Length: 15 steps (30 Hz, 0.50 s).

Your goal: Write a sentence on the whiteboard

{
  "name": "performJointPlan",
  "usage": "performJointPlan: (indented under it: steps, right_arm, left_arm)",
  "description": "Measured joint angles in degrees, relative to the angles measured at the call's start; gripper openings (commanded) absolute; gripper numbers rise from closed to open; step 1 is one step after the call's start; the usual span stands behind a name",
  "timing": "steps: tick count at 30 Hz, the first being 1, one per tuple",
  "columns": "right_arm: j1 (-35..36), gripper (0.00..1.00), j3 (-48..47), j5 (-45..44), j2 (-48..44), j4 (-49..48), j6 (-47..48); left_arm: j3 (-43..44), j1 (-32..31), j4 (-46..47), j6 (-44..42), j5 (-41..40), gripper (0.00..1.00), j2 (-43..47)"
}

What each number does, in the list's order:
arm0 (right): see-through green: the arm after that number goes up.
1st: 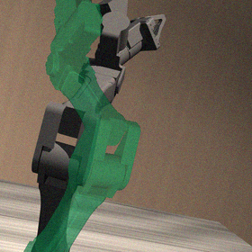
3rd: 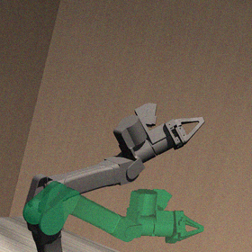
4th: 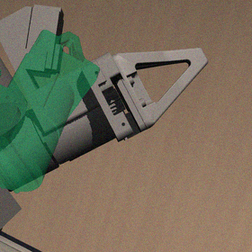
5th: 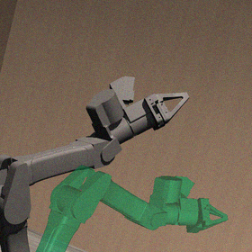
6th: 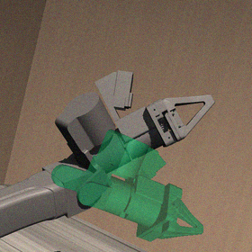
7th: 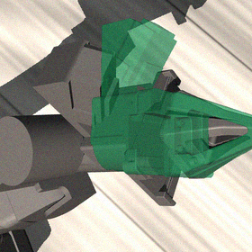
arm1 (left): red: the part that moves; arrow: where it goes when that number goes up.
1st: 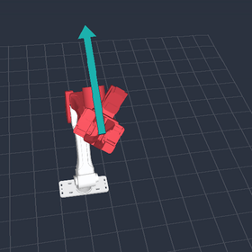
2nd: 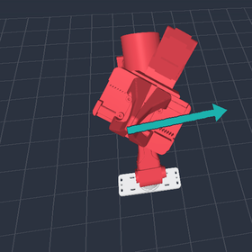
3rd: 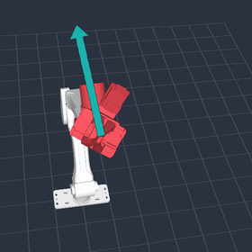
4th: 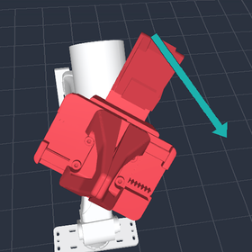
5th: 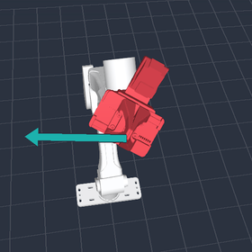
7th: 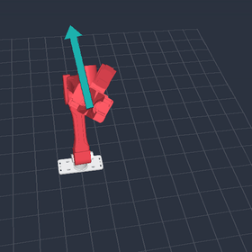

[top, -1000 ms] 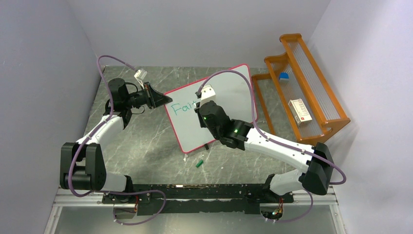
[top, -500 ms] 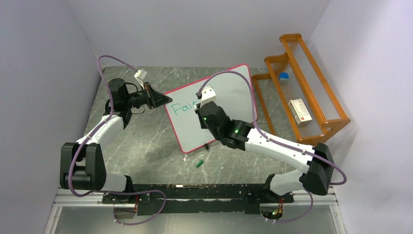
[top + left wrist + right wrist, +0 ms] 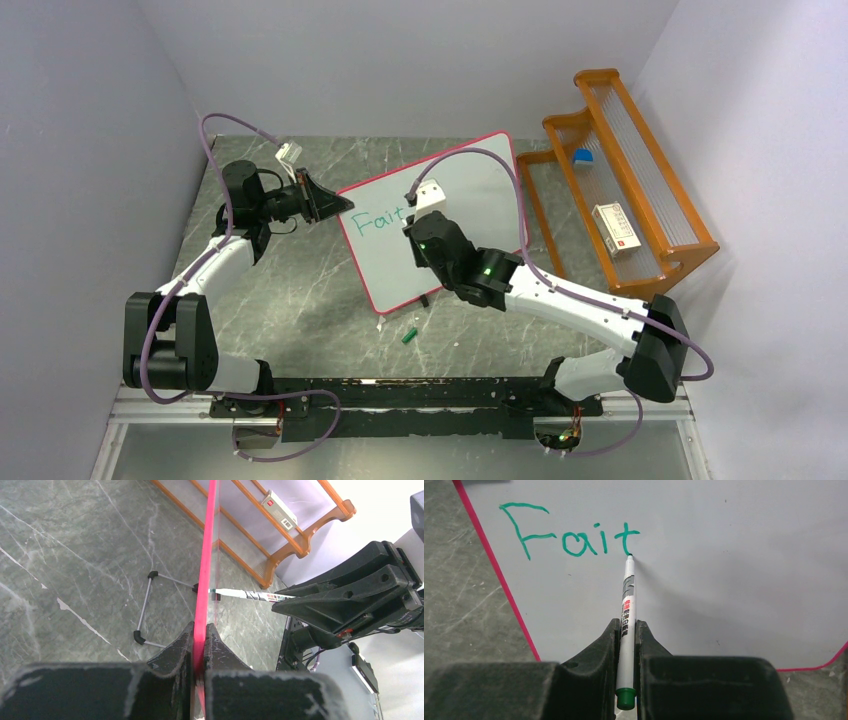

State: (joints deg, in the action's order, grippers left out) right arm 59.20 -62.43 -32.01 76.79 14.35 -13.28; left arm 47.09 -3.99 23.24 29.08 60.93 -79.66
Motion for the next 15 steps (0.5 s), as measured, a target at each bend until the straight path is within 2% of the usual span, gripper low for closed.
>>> performJointPlan:
  steps: [15]
  right_arm:
    - [-0.26, 0.0, 1.2, -1.53, -1.57, -2.08, 0.76]
  left_arm:
    - [0.02, 0.0, 0.0, -0.02, 0.17, 0.05, 0.0]
